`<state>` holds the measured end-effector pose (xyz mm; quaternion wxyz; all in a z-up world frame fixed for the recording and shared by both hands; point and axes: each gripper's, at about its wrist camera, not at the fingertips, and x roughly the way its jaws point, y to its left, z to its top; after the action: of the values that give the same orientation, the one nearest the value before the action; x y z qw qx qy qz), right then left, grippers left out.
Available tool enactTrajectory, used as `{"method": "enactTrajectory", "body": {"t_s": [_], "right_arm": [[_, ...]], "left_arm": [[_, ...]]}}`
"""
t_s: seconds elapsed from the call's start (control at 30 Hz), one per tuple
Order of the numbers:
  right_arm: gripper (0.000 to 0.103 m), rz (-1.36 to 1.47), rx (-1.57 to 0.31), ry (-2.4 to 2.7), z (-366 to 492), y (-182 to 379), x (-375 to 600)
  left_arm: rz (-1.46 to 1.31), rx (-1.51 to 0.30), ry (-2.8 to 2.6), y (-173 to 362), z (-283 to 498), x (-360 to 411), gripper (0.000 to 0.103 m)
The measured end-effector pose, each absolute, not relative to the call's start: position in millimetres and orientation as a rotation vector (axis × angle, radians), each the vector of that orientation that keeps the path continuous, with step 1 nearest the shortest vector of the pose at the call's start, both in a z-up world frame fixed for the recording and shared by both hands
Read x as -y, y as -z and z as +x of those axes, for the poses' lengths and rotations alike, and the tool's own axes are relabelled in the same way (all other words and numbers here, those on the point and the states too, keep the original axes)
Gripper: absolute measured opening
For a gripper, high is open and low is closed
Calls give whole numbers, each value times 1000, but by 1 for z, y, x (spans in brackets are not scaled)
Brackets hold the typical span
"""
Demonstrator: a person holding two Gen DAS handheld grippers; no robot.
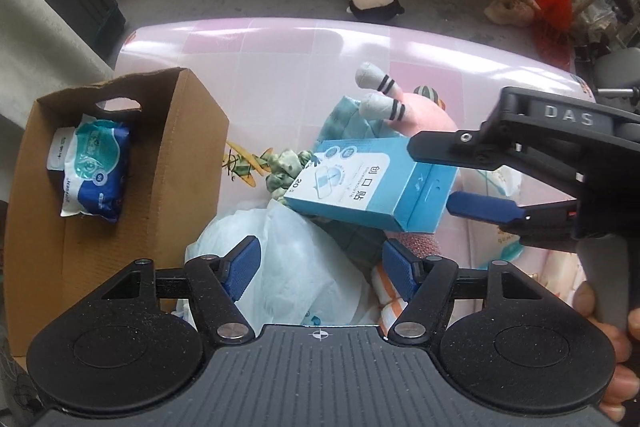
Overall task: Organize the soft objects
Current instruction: 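Grasp the blue bandage box with the right tool and lift it, then pass the blue bandage box from the right tool into the left tool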
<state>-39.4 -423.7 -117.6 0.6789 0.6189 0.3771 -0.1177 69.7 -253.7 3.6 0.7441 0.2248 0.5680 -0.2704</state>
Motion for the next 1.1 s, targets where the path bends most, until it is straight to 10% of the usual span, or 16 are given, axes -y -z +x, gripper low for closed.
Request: {"method": "enactTrajectory", "body": {"t_s": [0.27, 0.4, 1.1], "right_arm": [[29, 1352, -922, 322, -19, 126, 408], [0, 1396, -914, 335, -22, 132, 407], [0, 1670, -702, 94, -75, 101, 396]], "left_arm": [[461, -1300, 614, 10, 78, 246, 54], [444, -1328, 631, 9, 81, 243, 51], [430, -1348, 622, -47, 76, 163, 51]]}}
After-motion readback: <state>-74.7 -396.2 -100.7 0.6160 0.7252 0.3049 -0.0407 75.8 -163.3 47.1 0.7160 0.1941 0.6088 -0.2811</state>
